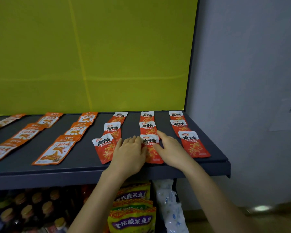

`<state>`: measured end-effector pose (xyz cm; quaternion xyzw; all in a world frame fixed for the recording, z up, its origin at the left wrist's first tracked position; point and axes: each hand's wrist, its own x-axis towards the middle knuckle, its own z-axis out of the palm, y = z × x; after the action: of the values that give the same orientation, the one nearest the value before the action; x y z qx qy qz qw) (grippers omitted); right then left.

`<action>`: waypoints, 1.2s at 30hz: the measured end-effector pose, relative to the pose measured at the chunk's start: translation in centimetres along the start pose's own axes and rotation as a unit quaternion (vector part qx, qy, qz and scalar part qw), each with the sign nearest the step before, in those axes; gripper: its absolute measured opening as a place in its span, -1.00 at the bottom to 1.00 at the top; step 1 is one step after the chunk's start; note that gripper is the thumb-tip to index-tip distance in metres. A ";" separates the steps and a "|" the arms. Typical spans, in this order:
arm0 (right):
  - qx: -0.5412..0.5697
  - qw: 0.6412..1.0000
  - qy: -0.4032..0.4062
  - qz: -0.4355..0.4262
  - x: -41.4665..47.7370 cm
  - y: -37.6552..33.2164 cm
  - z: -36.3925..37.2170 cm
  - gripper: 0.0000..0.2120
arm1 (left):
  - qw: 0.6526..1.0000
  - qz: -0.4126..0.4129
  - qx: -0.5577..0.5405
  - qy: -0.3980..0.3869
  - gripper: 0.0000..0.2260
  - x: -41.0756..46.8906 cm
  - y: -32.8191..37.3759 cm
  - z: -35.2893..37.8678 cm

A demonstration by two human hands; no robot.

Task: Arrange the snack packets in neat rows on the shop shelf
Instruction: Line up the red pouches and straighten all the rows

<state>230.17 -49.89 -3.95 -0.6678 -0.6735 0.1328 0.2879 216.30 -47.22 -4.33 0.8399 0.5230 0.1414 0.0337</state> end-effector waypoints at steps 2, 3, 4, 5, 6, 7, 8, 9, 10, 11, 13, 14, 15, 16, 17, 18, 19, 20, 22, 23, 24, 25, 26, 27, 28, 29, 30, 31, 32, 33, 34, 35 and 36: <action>0.002 1.000 0.002 0.002 0.0 0.0 0.1 -0.52 | 1.000 -0.009 0.007 -0.003 -0.57 0.1 0.0 0.0; -0.001 1.000 -0.001 0.004 0.0 0.0 0.1 -0.51 | 1.000 -0.011 0.011 -0.007 -0.57 0.1 0.1 0.0; -0.005 1.000 -0.002 0.005 0.1 0.0 0.1 -0.50 | 1.000 -0.011 0.014 -0.011 -0.57 0.1 0.1 -0.1; -0.007 1.000 -0.002 0.006 0.1 0.1 0.1 -0.50 | 1.000 -0.010 0.015 -0.014 -0.57 0.1 0.2 -0.2; -0.007 1.000 0.000 0.005 0.1 0.1 0.2 -0.50 | 1.000 -0.009 0.015 -0.014 -0.58 0.1 0.2 -0.3; -0.006 1.000 0.003 0.003 0.1 0.1 0.2 -0.51 | 1.000 -0.006 0.016 -0.009 -0.59 0.0 0.3 -0.4; -0.002 1.000 0.007 -0.001 0.1 0.1 0.2 -0.54 | 1.000 -0.004 0.014 0.005 -0.60 0.0 0.3 -0.4; 0.004 1.000 0.014 -0.007 0.0 0.1 0.1 -0.57 | 1.000 -0.003 0.011 0.030 -0.62 -0.2 0.2 -0.5; 0.010 1.000 0.024 -0.013 0.0 0.0 0.1 -0.59 | 0.998 -0.005 0.006 0.062 -0.64 -0.5 0.0 -0.7; 0.014 0.999 0.038 -0.021 0.0 -0.1 0.0 -0.61 | 0.995 -0.011 0.002 0.099 -0.66 -0.7 -0.4 -1.0; 0.011 0.998 0.059 -0.036 -0.1 -0.7 0.0 -0.58 | 0.986 -0.036 -0.015 0.163 -0.68 -1.4 -1.6 -1.7; 0.009 0.997 0.060 -0.045 -0.1 -1.1 0.0 -0.57 | 0.982 -0.054 -0.027 0.181 -0.69 -1.7 -2.4 -2.0; 0.008 0.997 0.056 -0.054 0.0 -1.7 0.2 -0.56 | 0.978 -0.072 -0.040 0.189 -0.69 -2.0 -3.3 -2.4; 0.007 0.997 0.046 -0.064 0.1 -2.4 0.4 -0.57 | 0.976 -0.089 -0.054 0.191 -0.69 -2.2 -4.3 -2.7; 0.007 0.997 0.034 -0.070 0.4 -3.1 0.8 -0.57 | 0.974 -0.103 -0.064 0.190 -0.69 -2.5 -5.3 -2.8; 0.007 0.997 0.020 -0.073 0.6 -3.9 1.1 -0.56 | 0.973 -0.111 -0.071 0.188 -0.69 -2.6 -6.2 -3.0; 0.009 0.997 0.008 -0.073 0.9 -4.8 1.6 -0.56 | 0.973 -0.115 -0.076 0.185 -0.68 -2.8 -7.1 -3.1; 0.015 0.997 -0.002 -0.071 1.2 -5.7 2.0 -0.55 | 0.973 -0.117 -0.081 0.180 -0.66 -2.9 -7.8 -3.1; 0.042 0.998 -0.010 -0.055 1.7 -7.5 2.9 -0.56 | 0.975 -0.121 -0.089 0.162 -0.64 -3.2 -9.2 -3.2; 0.048 0.998 -0.010 -0.042 1.9 -8.2 3.4 -0.57 | 0.978 -0.124 -0.088 0.146 -0.64 -3.3 -9.7 -3.1; 0.040 0.999 -0.011 -0.029 2.0 -8.8 3.8 -0.59 | 0.981 -0.126 -0.082 0.127 -0.63 -3.3 -10.2 -3.1; 0.018 1.000 -0.015 -0.016 2.0 -9.1 4.3 -0.61 | 0.983 -0.123 -0.077 0.111 -0.61 -3.5 -10.6 -3.0; -0.008 1.000 -0.019 -0.005 2.1 -9.3 4.7 -0.63 | 0.986 -0.115 -0.075 0.100 -0.60 -3.6 -11.0 -2.8; -0.031 0.999 -0.021 0.004 2.0 -9.5 5.1 -0.64 | 0.988 -0.100 -0.072 0.096 -0.59 -3.7 -11.2 -2.7; -0.046 0.999 -0.018 0.011 1.9 -9.5 5.5 -0.64 | 0.990 -0.083 -0.065 0.094 -0.58 -3.8 -11.4 -2.5; -0.052 0.998 -0.011 0.016 1.8 -9.6 5.8 -0.64 | 0.992 -0.065 -0.054 0.094 -0.57 -3.8 -11.5 -2.4; -0.054 0.998 0.000 0.018 1.6 -9.7 6.1 -0.63 | 0.993 -0.049 -0.043 0.095 -0.56 -3.8 -11.6 -2.3; -0.056 0.998 0.010 0.020 1.5 -9.8 6.3 -0.62 | 0.994 -0.036 -0.033 0.094 -0.56 -3.7 -11.6 -2.2; -0.058 0.998 0.019 0.021 1.4 -9.9 6.6 -0.61 | 0.995 -0.026 -0.025 0.091 -0.56 -3.6 -11.7 -2.1; -0.060 0.998 0.025 0.022 1.3 -9.9 6.8 -0.60 | 0.996 -0.019 -0.019 0.086 -0.56 -3.5 -11.8 -2.1; -0.060 0.997 0.028 0.025 1.1 -10.0 6.9 -0.58 | 0.997 -0.013 -0.015 0.079 -0.56 -3.4 -11.9 -2.0; -0.059 0.997 0.028 0.028 1.0 -10.1 7.1 -0.55 | 0.997 -0.007 -0.014 0.072 -0.57 -3.2 -12.0 -2.0; -0.056 0.998 0.028 0.030 0.9 -10.1 7.1 -0.53 | 0.998 -0.001 -0.016 0.063 -0.57 -3.1 -12.1 -2.0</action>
<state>217.87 -48.29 -3.76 -0.7064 -0.6513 0.0848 0.2640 203.94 -44.73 -5.51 0.8281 0.5226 0.2023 0.0140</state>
